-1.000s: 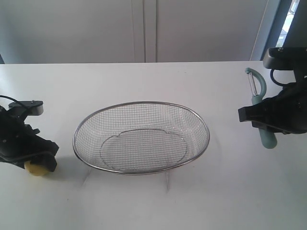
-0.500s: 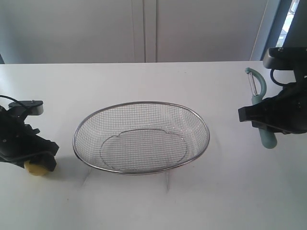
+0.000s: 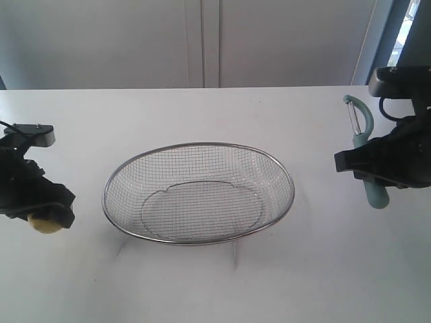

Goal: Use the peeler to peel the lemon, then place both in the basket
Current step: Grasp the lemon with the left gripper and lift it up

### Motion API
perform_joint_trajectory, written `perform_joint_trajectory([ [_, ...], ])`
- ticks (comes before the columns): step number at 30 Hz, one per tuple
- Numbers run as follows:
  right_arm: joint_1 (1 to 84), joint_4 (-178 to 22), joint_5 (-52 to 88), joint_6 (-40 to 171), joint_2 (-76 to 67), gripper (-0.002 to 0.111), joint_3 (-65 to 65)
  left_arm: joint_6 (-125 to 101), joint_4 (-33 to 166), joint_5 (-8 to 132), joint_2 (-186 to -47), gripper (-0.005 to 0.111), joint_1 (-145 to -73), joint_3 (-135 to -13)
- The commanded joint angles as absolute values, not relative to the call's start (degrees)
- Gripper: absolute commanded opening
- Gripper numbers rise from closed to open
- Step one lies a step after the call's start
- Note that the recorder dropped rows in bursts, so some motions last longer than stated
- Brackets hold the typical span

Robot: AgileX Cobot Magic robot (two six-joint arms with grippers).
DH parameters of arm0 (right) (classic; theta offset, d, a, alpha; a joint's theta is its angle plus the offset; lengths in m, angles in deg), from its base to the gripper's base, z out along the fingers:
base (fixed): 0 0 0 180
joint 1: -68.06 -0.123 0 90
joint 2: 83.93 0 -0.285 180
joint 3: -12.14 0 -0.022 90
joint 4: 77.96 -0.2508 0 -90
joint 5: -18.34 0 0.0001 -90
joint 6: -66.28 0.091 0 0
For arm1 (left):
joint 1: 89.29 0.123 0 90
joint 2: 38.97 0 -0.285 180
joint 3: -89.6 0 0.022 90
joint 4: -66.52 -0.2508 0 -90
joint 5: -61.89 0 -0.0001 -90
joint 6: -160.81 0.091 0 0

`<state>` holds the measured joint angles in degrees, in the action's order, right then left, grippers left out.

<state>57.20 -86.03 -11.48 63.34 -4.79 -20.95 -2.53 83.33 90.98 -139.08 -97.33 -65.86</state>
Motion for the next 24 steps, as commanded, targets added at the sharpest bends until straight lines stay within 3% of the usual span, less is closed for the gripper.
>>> perform_joint_trajectory([
  [1, 57.1, -85.9, -11.1, 62.5, -5.2, 0.0, -21.2, 0.0, 83.6, 92.7, -134.9, 0.0, -97.4, -66.0],
  [9, 57.1, -85.9, -11.1, 61.4, -5.2, 0.0, -21.2, 5.5, 86.2, 93.3, -127.9, 0.0, -97.4, -64.6],
  [24, 57.1, -86.0, -11.2, 61.4, -5.2, 0.0, -21.2, 40.8, 115.5, 94.6, -113.4, 0.0, -97.4, -58.9],
])
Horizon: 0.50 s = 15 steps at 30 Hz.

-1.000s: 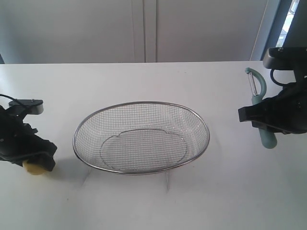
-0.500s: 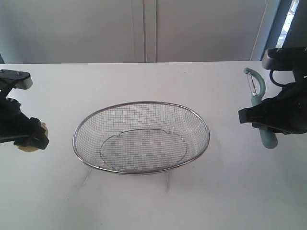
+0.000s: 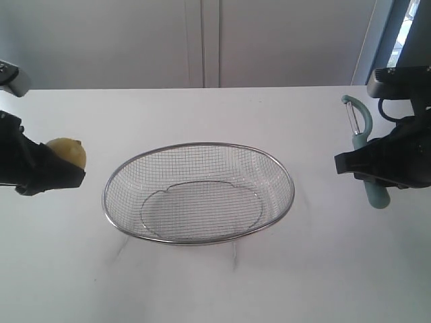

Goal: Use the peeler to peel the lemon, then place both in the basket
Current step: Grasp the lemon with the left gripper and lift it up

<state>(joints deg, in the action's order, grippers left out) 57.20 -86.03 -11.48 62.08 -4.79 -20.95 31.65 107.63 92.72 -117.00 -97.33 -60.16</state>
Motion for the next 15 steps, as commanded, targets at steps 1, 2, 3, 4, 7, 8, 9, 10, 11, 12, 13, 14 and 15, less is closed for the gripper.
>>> perform_joint_trajectory([
  [1, 57.1, -86.0, -11.3, 61.4, -5.2, 0.0, -21.2, 42.6, 116.9, 95.2, -112.8, 0.0, -97.4, -58.9],
  [2, 57.1, -86.0, -11.3, 61.4, -5.2, 0.0, -21.2, 44.6, 118.4, 96.3, -112.1, 0.0, -97.4, -58.9],
  [3, 57.1, -86.0, -11.3, 61.4, -5.2, 0.0, -21.2, 46.7, 120.0, 97.1, -111.4, 0.0, -97.4, -58.9],
  [4, 57.1, -86.0, -11.3, 61.4, -5.2, 0.0, -21.2, 48.1, 121.1, 97.9, -111.0, 0.0, -97.4, -58.9],
  [7, 57.1, -86.0, -11.3, 61.0, -5.2, 0.0, -21.2, 51.7, 124.2, 99.1, -110.2, 0.0, -97.4, -58.9],
  [8, 57.1, -86.0, -11.3, 61.0, -5.2, 0.0, -21.2, 52.0, 124.4, 99.1, -110.1, 0.0, -97.4, -58.9],
  [9, 57.1, -86.0, -11.3, 61.0, -5.2, 0.0, -21.2, 52.6, 125.1, 99.0, -110.1, 0.0, -97.4, -58.9],
  [10, 57.1, -86.0, -11.3, 61.0, -5.2, 0.0, -21.2, 53.4, 125.8, 99.0, -110.1, 0.0, -97.4, -58.9],
  [11, 57.1, -86.0, -11.3, 61.0, -5.2, 0.0, -21.2, 54.3, 126.9, 99.0, -110.1, 0.0, -97.4, -58.9],
  [12, 57.1, -86.0, -11.3, 61.0, -5.2, 0.0, -21.2, 55.1, 127.8, 99.0, -110.1, 0.0, -97.4, -58.9],
  [13, 57.1, -85.9, -11.3, 61.0, -5.2, 0.0, -21.2, 55.5, 128.5, 99.3, -110.1, 0.0, -97.4, -58.9],
  [14, 57.1, -85.9, -11.3, 60.9, -5.2, 0.0, -21.2, 56.0, 129.4, 99.3, -110.1, 0.0, -97.4, -58.9],
  [15, 57.1, -85.9, -11.3, 60.7, -5.2, 0.0, -21.2, 56.3, 129.7, 99.3, -110.1, 0.0, -97.4, -58.9],
])
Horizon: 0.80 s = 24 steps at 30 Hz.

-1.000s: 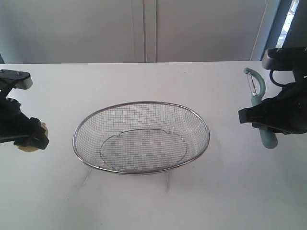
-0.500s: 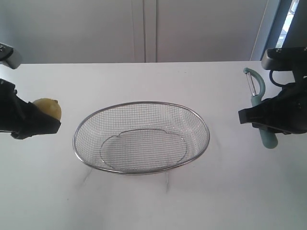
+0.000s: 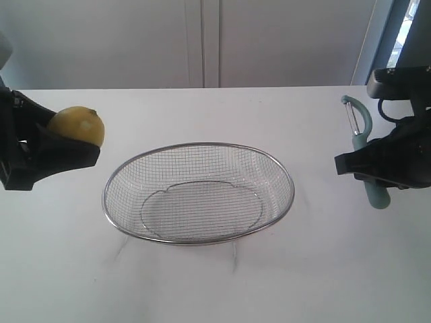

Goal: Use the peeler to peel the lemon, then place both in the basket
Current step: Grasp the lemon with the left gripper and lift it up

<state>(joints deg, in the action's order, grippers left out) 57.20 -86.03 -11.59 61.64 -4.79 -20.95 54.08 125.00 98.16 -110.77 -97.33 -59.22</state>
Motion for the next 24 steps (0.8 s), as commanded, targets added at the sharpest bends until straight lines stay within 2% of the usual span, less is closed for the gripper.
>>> perform_joint_trajectory([
  [1, 57.1, -85.9, -11.3, 60.1, -5.2, 0.0, -21.2, 56.3, 129.7, 99.3, -110.1, 0.0, -97.4, -58.9],
  [16, 57.1, -85.9, -12.1, 60.1, -5.2, 0.0, -21.2, 57.4, 131.2, 99.3, -110.1, 0.0, -97.4, -58.9],
  [24, 54.9, -86.0, -13.9, 58.8, -5.2, 0.0, -21.1, 71.3, 145.2, 107.8, -110.1, 0.0, -97.5, -58.1],
])
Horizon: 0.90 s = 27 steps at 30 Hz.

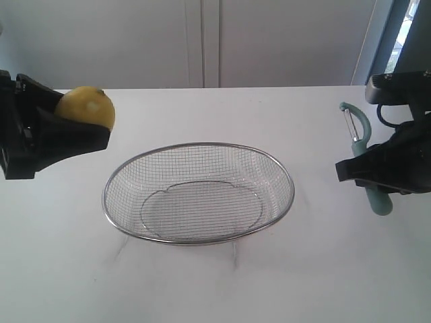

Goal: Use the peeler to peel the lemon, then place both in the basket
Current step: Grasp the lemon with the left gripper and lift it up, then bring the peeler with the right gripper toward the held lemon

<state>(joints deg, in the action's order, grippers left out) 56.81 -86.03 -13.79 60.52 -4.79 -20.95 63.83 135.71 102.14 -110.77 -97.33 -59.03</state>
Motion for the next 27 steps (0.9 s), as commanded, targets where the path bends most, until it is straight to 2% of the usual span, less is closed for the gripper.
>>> perform_joint_trajectory([
  [1, 54.0, -86.0, -14.0, 58.7, -5.2, 0.0, -21.1, 73.6, 147.2, 108.2, -110.1, 0.0, -97.5, -57.5],
  [9, 48.0, -86.7, -14.4, 57.3, -5.2, 0.0, -21.1, 83.9, 155.6, 112.9, -110.1, 0.0, -97.5, -54.6],
  [20, 43.5, -110.0, -16.3, 40.9, -5.2, 0.0, -21.1, 83.9, 156.7, 112.7, -110.1, 0.0, -97.5, -54.6],
  [27, 42.3, -111.6, -16.4, 39.3, -5.2, 0.0, -21.1, 84.7, 156.7, 112.9, -112.1, 0.0, -97.5, -54.5],
])
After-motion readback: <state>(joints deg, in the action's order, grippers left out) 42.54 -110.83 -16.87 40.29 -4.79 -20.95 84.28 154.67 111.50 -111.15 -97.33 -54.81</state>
